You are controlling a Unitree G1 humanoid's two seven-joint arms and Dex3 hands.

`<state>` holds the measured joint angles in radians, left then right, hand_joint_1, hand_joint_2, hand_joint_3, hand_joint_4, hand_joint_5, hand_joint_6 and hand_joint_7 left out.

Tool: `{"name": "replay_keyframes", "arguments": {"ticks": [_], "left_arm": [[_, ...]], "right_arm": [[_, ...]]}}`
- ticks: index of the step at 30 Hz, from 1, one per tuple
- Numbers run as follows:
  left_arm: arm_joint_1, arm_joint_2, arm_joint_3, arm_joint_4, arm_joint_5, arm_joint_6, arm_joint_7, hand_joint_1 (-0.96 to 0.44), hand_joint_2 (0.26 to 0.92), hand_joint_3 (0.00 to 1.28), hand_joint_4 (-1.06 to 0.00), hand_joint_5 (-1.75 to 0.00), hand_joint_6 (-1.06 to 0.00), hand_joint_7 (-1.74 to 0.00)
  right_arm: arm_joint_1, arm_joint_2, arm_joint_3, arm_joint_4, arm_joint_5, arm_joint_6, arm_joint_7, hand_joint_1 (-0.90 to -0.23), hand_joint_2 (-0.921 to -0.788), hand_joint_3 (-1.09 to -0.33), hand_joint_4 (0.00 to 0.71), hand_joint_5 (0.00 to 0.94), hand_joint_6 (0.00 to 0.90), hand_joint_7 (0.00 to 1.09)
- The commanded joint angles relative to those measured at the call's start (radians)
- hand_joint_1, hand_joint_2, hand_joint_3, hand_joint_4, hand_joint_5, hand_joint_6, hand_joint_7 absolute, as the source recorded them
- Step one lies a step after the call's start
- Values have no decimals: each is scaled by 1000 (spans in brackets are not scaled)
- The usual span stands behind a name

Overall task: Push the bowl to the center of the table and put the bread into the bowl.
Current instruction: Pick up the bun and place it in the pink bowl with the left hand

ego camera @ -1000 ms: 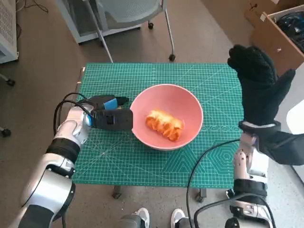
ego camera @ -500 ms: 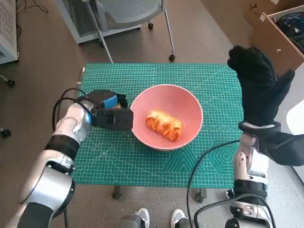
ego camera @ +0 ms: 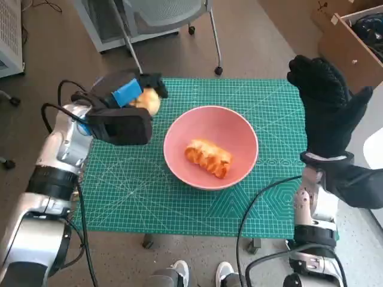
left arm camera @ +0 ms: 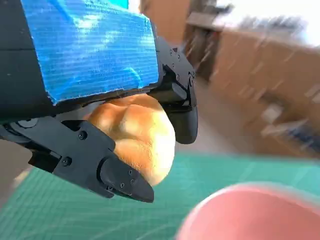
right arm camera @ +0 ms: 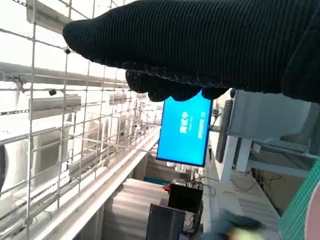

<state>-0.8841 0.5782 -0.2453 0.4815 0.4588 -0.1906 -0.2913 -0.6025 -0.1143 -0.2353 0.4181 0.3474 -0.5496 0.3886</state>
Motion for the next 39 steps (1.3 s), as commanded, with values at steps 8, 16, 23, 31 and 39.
{"name": "replay_keyframes", "arguments": {"ticks": [8, 16, 23, 31, 39], "left_arm": [[148, -74, 70, -447, -51, 104, 0, 2, 920, 34, -696, -1132, -695, -1120], [173, -154, 48, -387, -97, -25, 29, 1, 918, 21, -723, -1129, -704, -1083], [160, -234, 48, -223, -151, -159, 59, 0, 920, 30, -701, -1135, -699, -1109], [182, -294, 56, -127, -222, -197, 32, -340, 913, 105, -303, -453, -260, -640], [218, -313, 63, -136, -289, -163, -27, -664, 921, 204, -49, -24, -62, -326]], "right_arm": [[22, 3, 0, 23, 5, 14, 2, -607, -921, -755, 223, 2, 41, 509], [28, 1, 1, 12, 3, 19, -3, -607, -921, -756, 225, 2, 42, 513], [36, 1, 2, -7, 1, 23, -6, -611, -921, -755, 225, 2, 43, 516], [45, 0, 3, -31, 0, 31, -13, -612, -921, -753, 225, 2, 43, 518], [48, -1, 5, -56, 0, 43, -20, -611, -921, -748, 226, 2, 40, 519]]}}
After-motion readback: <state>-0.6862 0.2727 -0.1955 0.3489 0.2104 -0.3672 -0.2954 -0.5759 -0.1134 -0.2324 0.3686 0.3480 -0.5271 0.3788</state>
